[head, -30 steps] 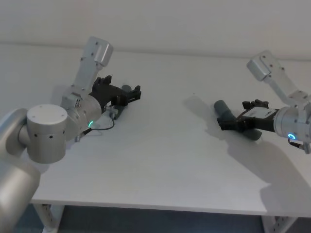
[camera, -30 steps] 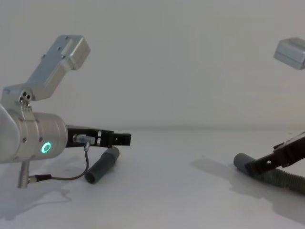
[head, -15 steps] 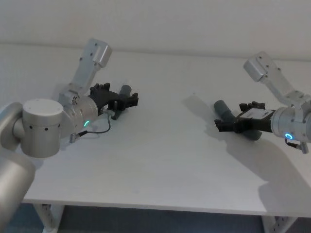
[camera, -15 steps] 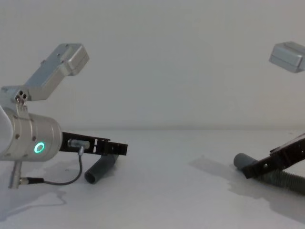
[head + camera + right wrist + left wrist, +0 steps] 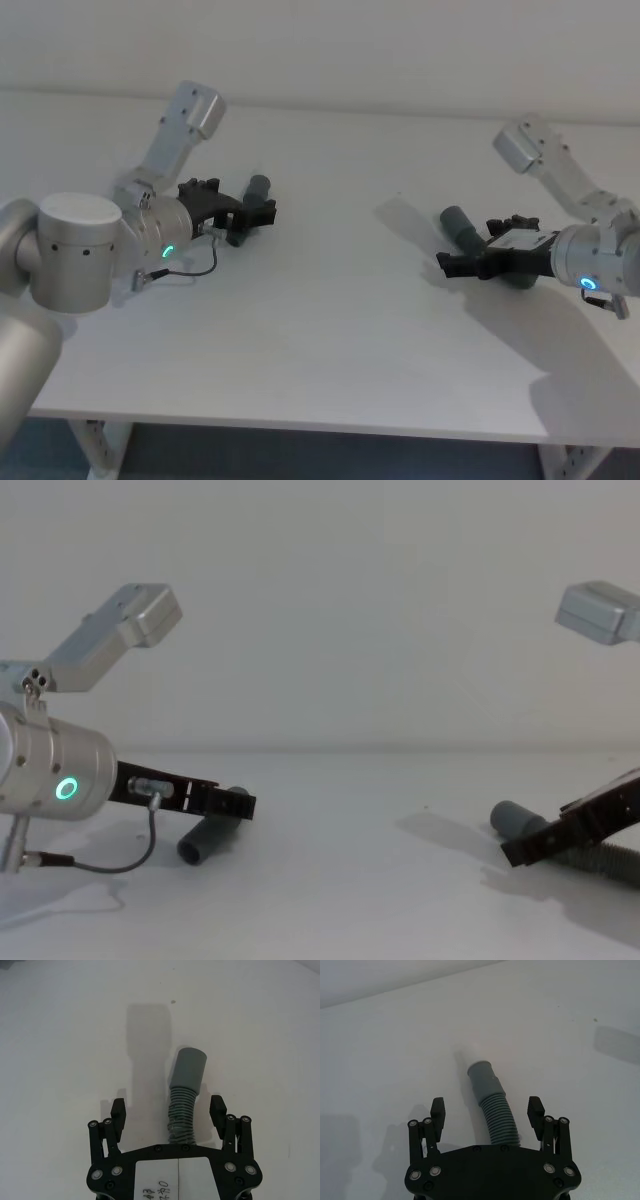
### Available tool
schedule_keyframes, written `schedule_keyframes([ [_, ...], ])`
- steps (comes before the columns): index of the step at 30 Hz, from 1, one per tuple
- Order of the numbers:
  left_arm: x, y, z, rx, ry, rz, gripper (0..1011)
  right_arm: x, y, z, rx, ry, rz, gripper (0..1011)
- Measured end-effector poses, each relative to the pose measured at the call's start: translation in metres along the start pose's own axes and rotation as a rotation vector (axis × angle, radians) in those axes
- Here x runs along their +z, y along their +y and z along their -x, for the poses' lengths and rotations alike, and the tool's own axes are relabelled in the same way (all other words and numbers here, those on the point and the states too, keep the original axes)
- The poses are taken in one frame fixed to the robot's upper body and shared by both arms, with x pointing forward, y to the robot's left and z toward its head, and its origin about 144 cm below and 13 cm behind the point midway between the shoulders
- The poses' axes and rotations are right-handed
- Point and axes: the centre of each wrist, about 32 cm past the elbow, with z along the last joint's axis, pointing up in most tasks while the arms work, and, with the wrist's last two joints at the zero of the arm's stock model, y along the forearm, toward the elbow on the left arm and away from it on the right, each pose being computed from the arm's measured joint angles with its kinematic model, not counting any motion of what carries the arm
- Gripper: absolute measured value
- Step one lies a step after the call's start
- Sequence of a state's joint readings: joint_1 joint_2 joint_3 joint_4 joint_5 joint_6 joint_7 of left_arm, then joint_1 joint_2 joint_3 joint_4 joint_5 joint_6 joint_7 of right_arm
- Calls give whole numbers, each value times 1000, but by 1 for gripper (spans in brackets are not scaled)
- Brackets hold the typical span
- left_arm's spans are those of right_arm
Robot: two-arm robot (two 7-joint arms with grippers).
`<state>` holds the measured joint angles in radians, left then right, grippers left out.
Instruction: Use both hands to pick up one end of the pipe from the table, align the ends, and insert them.
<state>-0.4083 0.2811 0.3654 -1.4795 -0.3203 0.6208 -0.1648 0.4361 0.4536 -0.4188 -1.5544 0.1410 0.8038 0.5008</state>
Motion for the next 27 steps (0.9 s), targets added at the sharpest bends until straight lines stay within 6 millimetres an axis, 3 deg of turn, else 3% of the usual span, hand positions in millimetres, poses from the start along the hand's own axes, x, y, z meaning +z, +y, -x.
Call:
schedule_keyframes([
  [27,0,-13,-13,-54,9,-45,1001,-4,4,8,-17,-7,22,1001],
])
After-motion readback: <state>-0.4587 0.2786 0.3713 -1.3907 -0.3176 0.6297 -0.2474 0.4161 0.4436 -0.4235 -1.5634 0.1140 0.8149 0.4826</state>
